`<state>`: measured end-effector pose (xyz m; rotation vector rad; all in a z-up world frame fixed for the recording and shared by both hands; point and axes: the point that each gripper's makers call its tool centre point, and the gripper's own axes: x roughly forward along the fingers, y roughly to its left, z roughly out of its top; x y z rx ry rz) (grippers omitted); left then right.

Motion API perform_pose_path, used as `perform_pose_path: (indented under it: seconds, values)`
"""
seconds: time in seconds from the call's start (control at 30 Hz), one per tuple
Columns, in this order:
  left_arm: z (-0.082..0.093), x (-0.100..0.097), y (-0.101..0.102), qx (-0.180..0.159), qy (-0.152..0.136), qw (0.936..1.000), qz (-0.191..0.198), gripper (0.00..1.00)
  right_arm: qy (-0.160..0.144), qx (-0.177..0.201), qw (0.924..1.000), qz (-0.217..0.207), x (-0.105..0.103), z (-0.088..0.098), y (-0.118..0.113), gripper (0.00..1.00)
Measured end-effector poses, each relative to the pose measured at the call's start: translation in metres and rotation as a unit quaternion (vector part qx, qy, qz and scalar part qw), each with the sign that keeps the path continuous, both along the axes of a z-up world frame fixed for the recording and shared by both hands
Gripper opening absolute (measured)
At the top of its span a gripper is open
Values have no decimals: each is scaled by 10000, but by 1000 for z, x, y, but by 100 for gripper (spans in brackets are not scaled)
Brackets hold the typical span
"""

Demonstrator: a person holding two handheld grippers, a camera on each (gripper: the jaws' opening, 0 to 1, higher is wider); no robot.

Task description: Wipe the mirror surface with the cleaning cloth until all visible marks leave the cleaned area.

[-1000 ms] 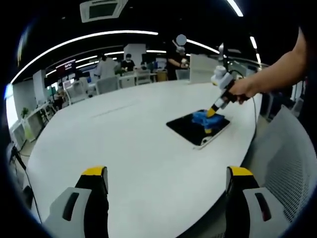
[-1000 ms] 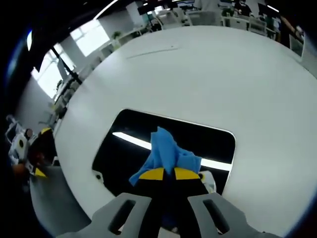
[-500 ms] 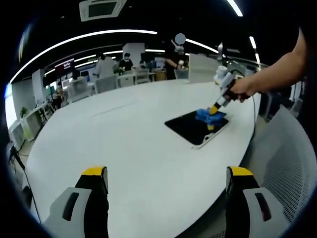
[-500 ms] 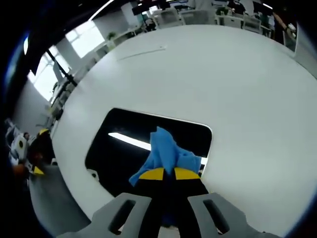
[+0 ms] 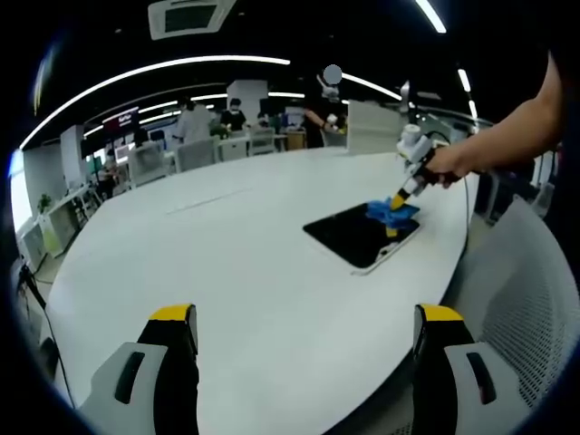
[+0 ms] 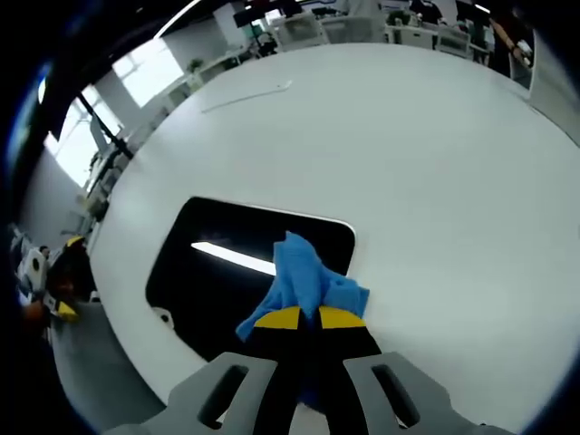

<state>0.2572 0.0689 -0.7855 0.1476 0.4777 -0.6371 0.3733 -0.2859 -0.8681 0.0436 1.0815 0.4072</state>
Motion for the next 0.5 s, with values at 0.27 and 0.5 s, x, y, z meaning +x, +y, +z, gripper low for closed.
perform_pose_path:
  seconds: [0.27,0.5]
  values:
    - [1,0,0,-2,-5,10000,7,99,68,-77,9999,-84,0,0,-7,0]
    - [1,1,1,-12,-5,10000,25,99,21,-330,9995,-15,-1,-1,-6,0]
